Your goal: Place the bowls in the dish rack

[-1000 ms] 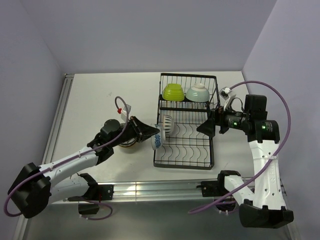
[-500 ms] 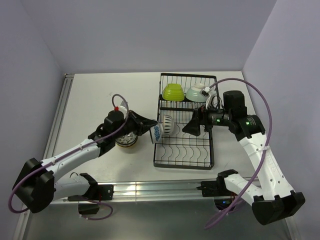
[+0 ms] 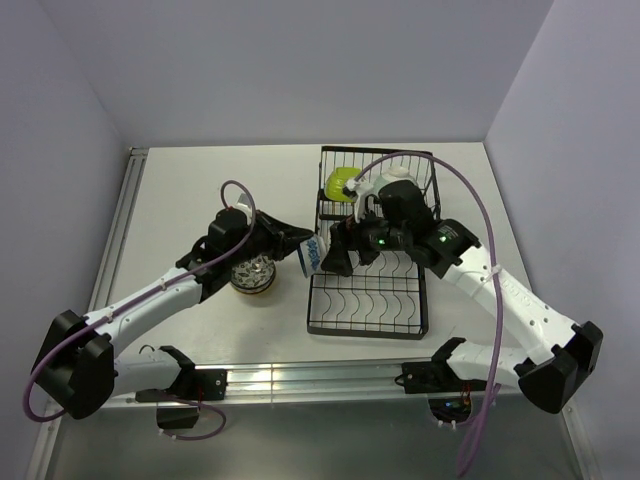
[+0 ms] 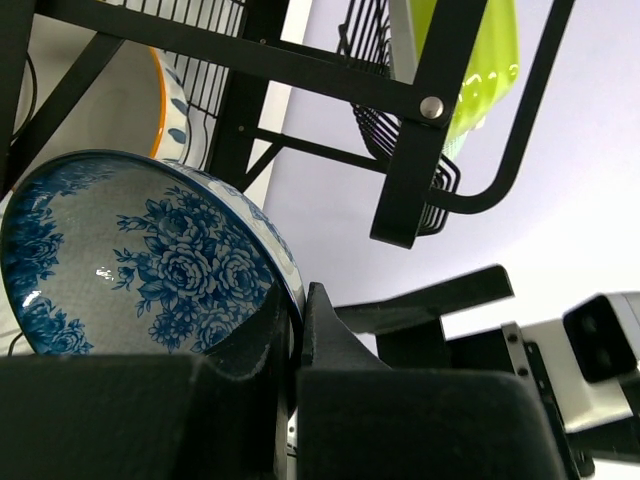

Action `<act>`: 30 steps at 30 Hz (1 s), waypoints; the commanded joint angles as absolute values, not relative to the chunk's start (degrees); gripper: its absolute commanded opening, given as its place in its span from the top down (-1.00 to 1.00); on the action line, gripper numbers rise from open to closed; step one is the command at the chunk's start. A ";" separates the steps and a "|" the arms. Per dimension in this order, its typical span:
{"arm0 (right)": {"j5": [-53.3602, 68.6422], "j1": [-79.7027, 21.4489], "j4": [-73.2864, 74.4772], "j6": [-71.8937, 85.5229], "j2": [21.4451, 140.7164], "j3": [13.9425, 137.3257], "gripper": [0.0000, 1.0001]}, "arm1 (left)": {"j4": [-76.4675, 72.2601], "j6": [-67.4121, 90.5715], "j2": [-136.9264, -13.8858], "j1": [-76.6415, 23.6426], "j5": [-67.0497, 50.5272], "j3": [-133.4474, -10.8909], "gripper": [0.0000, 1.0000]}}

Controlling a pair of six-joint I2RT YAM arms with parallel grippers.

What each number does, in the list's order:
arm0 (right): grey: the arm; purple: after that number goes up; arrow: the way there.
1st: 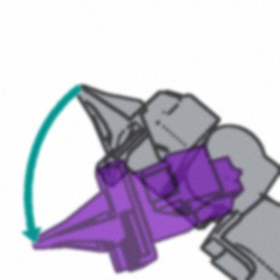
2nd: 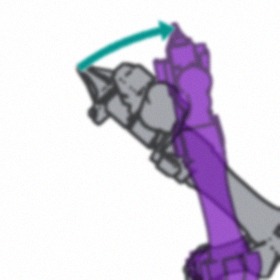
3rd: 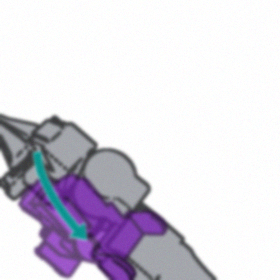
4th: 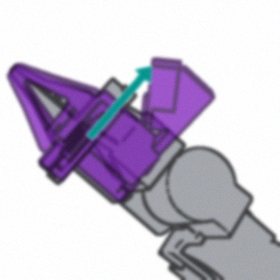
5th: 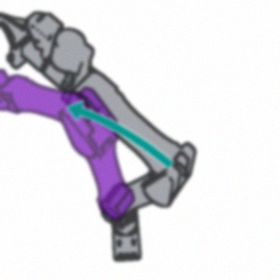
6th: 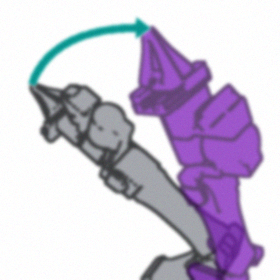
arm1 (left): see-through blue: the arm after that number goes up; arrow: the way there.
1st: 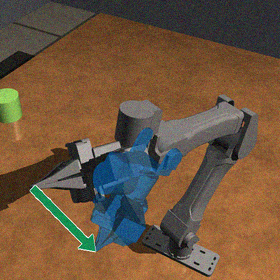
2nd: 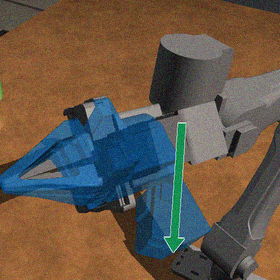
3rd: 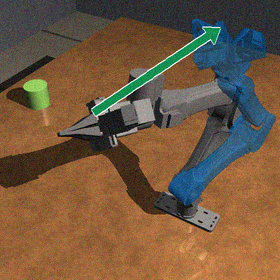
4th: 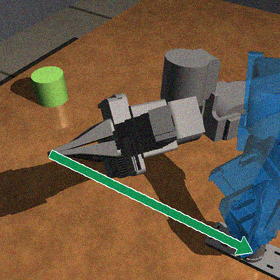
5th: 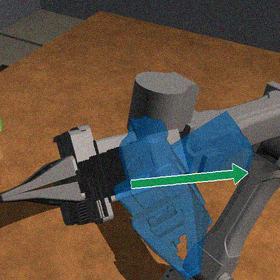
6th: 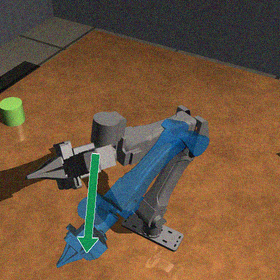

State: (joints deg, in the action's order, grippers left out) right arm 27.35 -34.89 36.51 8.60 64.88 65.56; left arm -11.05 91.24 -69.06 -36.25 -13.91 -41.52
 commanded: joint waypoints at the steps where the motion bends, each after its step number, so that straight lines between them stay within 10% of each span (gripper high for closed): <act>1: 19.78 -38.66 29.45 11.60 65.21 68.38 -1.00 | -12.04 93.16 -67.15 -35.86 -15.12 -44.03 1.00; 30: 12.04 -45.53 22.15 15.99 74.97 64.87 -0.99 | -14.77 94.31 -65.21 -35.77 -16.79 -42.36 1.00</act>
State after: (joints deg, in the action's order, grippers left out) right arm 12.25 -44.91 24.77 15.00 74.04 65.10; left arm -10.46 92.29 -67.42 -35.92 -15.75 -41.47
